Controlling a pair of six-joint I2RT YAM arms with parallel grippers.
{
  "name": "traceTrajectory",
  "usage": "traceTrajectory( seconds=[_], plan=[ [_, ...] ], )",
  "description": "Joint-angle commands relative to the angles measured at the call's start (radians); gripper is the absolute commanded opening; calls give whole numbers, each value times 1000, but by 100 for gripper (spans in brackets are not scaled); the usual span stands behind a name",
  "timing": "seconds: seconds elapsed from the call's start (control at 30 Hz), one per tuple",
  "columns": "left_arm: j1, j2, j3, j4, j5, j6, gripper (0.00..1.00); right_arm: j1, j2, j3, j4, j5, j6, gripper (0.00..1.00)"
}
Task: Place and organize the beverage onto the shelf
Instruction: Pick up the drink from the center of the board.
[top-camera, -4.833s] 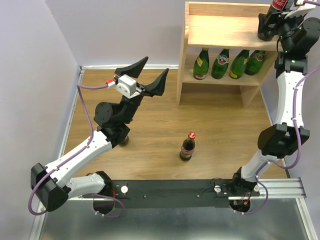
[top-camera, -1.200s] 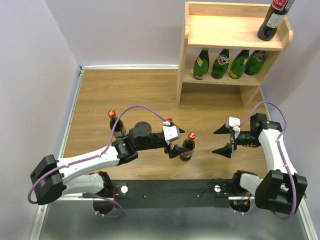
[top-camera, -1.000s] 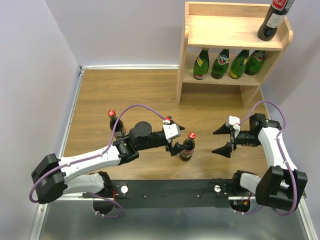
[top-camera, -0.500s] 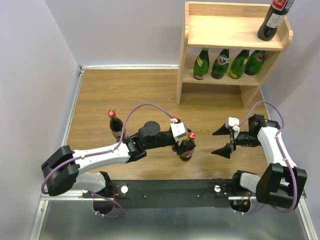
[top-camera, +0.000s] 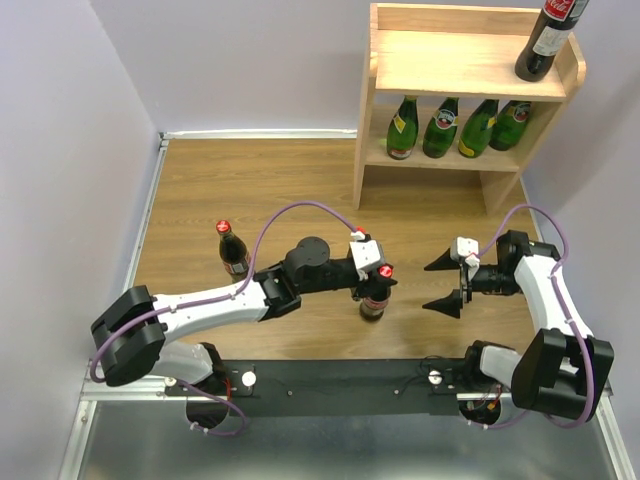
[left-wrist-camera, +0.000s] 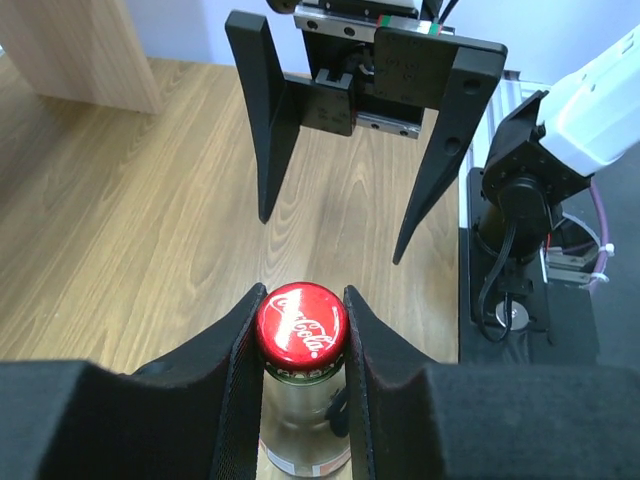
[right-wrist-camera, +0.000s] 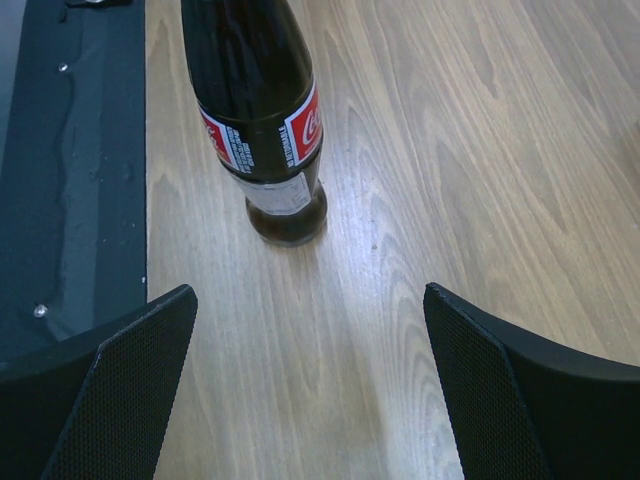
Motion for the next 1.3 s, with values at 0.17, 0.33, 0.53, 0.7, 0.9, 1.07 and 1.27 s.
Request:
traceTrajectory(
  seconds=[0.17,0.33,0.53,0.7,0.9,1.07,1.27],
  plan=[
    [-5,-54,222,34,-87,6,0,87,7,-24,-48,-114,-209,100],
    [-5,-10,313,8,-77,18,0,141,127,52,-54,-154,-216,100],
    [-4,22,394,-17,-84,26,0,149,224,140,-54,-234,-197,100],
    [1,45,462,-18,-112,26,0,175,267,206,-55,-246,-174,100],
    [16,78,525,-17,-133,24,0,191,322,299,-54,-220,-115,100],
    [33,87,540,-20,-159,13,0,191,337,356,20,-168,12,100],
    [62,82,557,-20,-212,7,0,193,224,312,371,-96,374,100]
  ],
)
